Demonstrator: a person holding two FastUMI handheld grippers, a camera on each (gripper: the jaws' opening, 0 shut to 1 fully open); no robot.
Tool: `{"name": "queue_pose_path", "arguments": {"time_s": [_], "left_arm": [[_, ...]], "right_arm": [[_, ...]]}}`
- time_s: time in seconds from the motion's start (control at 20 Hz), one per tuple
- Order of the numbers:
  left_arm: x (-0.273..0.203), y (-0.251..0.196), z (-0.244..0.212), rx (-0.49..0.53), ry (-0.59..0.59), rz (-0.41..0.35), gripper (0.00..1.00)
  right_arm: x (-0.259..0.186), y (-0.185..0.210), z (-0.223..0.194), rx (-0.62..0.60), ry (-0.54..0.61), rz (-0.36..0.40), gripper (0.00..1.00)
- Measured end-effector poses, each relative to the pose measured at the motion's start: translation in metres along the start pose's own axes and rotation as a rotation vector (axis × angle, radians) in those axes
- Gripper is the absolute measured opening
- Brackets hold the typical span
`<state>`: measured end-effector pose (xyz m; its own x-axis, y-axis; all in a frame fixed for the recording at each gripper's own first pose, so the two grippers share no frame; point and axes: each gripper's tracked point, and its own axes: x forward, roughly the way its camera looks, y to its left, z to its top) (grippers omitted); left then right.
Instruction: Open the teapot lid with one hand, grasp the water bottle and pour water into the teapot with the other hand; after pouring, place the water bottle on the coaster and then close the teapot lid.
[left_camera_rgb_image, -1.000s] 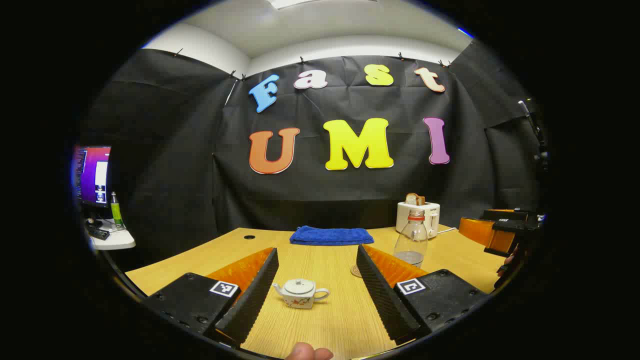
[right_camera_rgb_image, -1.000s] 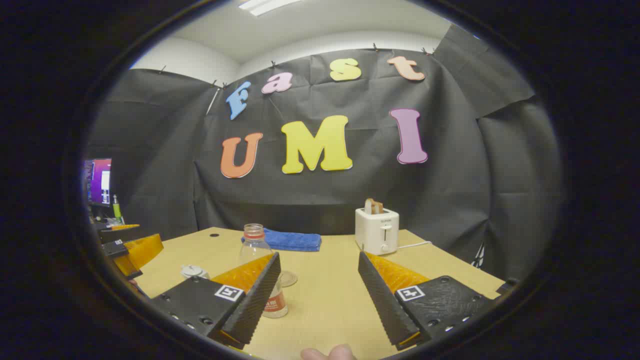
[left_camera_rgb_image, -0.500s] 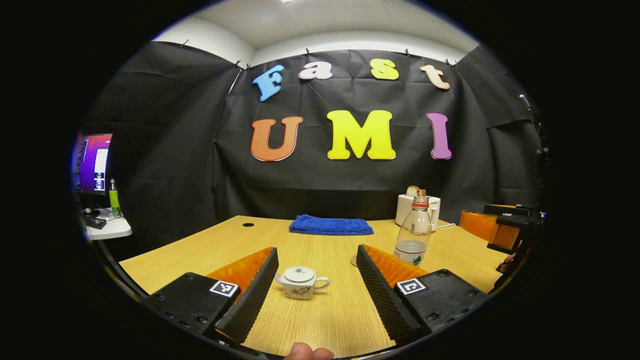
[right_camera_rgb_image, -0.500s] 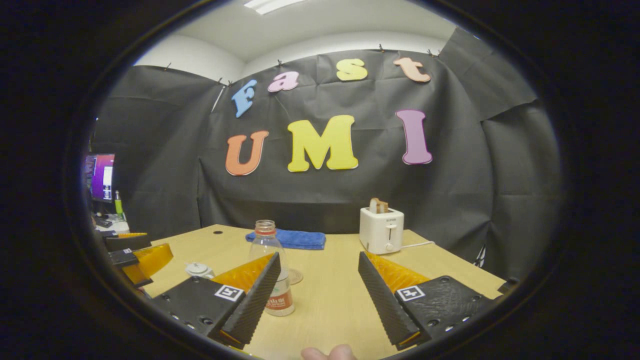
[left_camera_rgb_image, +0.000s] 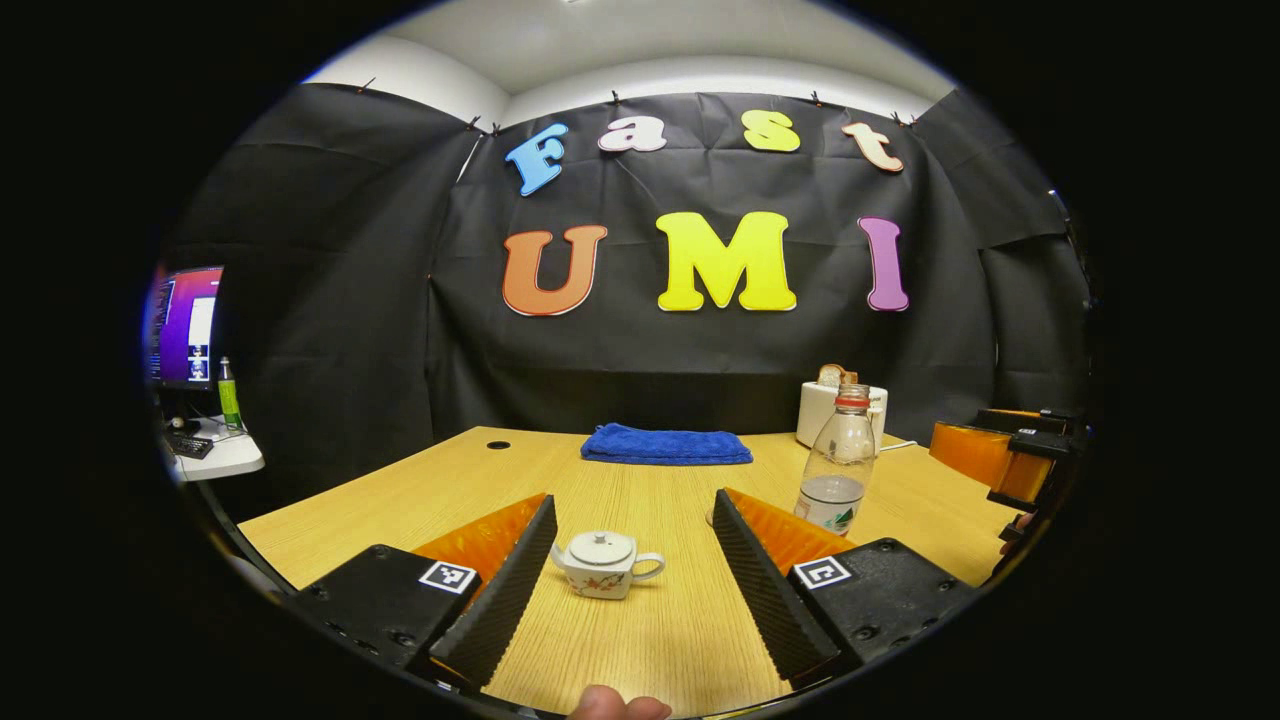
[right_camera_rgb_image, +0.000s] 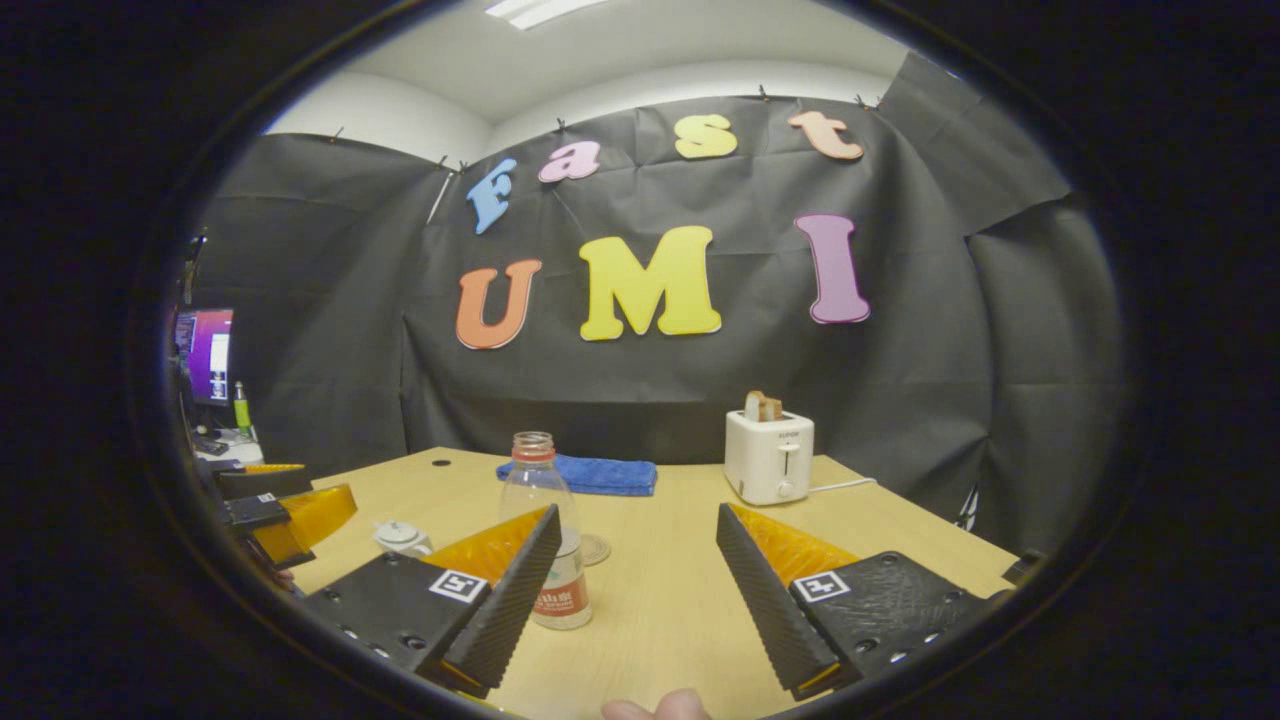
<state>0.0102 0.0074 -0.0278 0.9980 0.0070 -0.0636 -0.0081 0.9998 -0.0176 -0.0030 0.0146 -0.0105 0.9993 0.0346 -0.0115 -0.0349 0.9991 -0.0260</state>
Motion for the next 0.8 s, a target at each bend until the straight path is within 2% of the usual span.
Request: {"name": "queue_pose_path", "arguments": {"time_s": [0.65, 0.8], "left_arm": [[0.041, 0.011, -0.035, 0.035, 0.119, 0.018, 0.99], [0.051, 0.015, -0.044, 0.039, 0.150, 0.031, 0.93]], "right_arm": [[0.004, -0.009, -0.022, 0.018, 0.059, 0.016, 0.95], [0.006, -0.012, -0.027, 0.022, 0.078, 0.015, 0.96]]}}
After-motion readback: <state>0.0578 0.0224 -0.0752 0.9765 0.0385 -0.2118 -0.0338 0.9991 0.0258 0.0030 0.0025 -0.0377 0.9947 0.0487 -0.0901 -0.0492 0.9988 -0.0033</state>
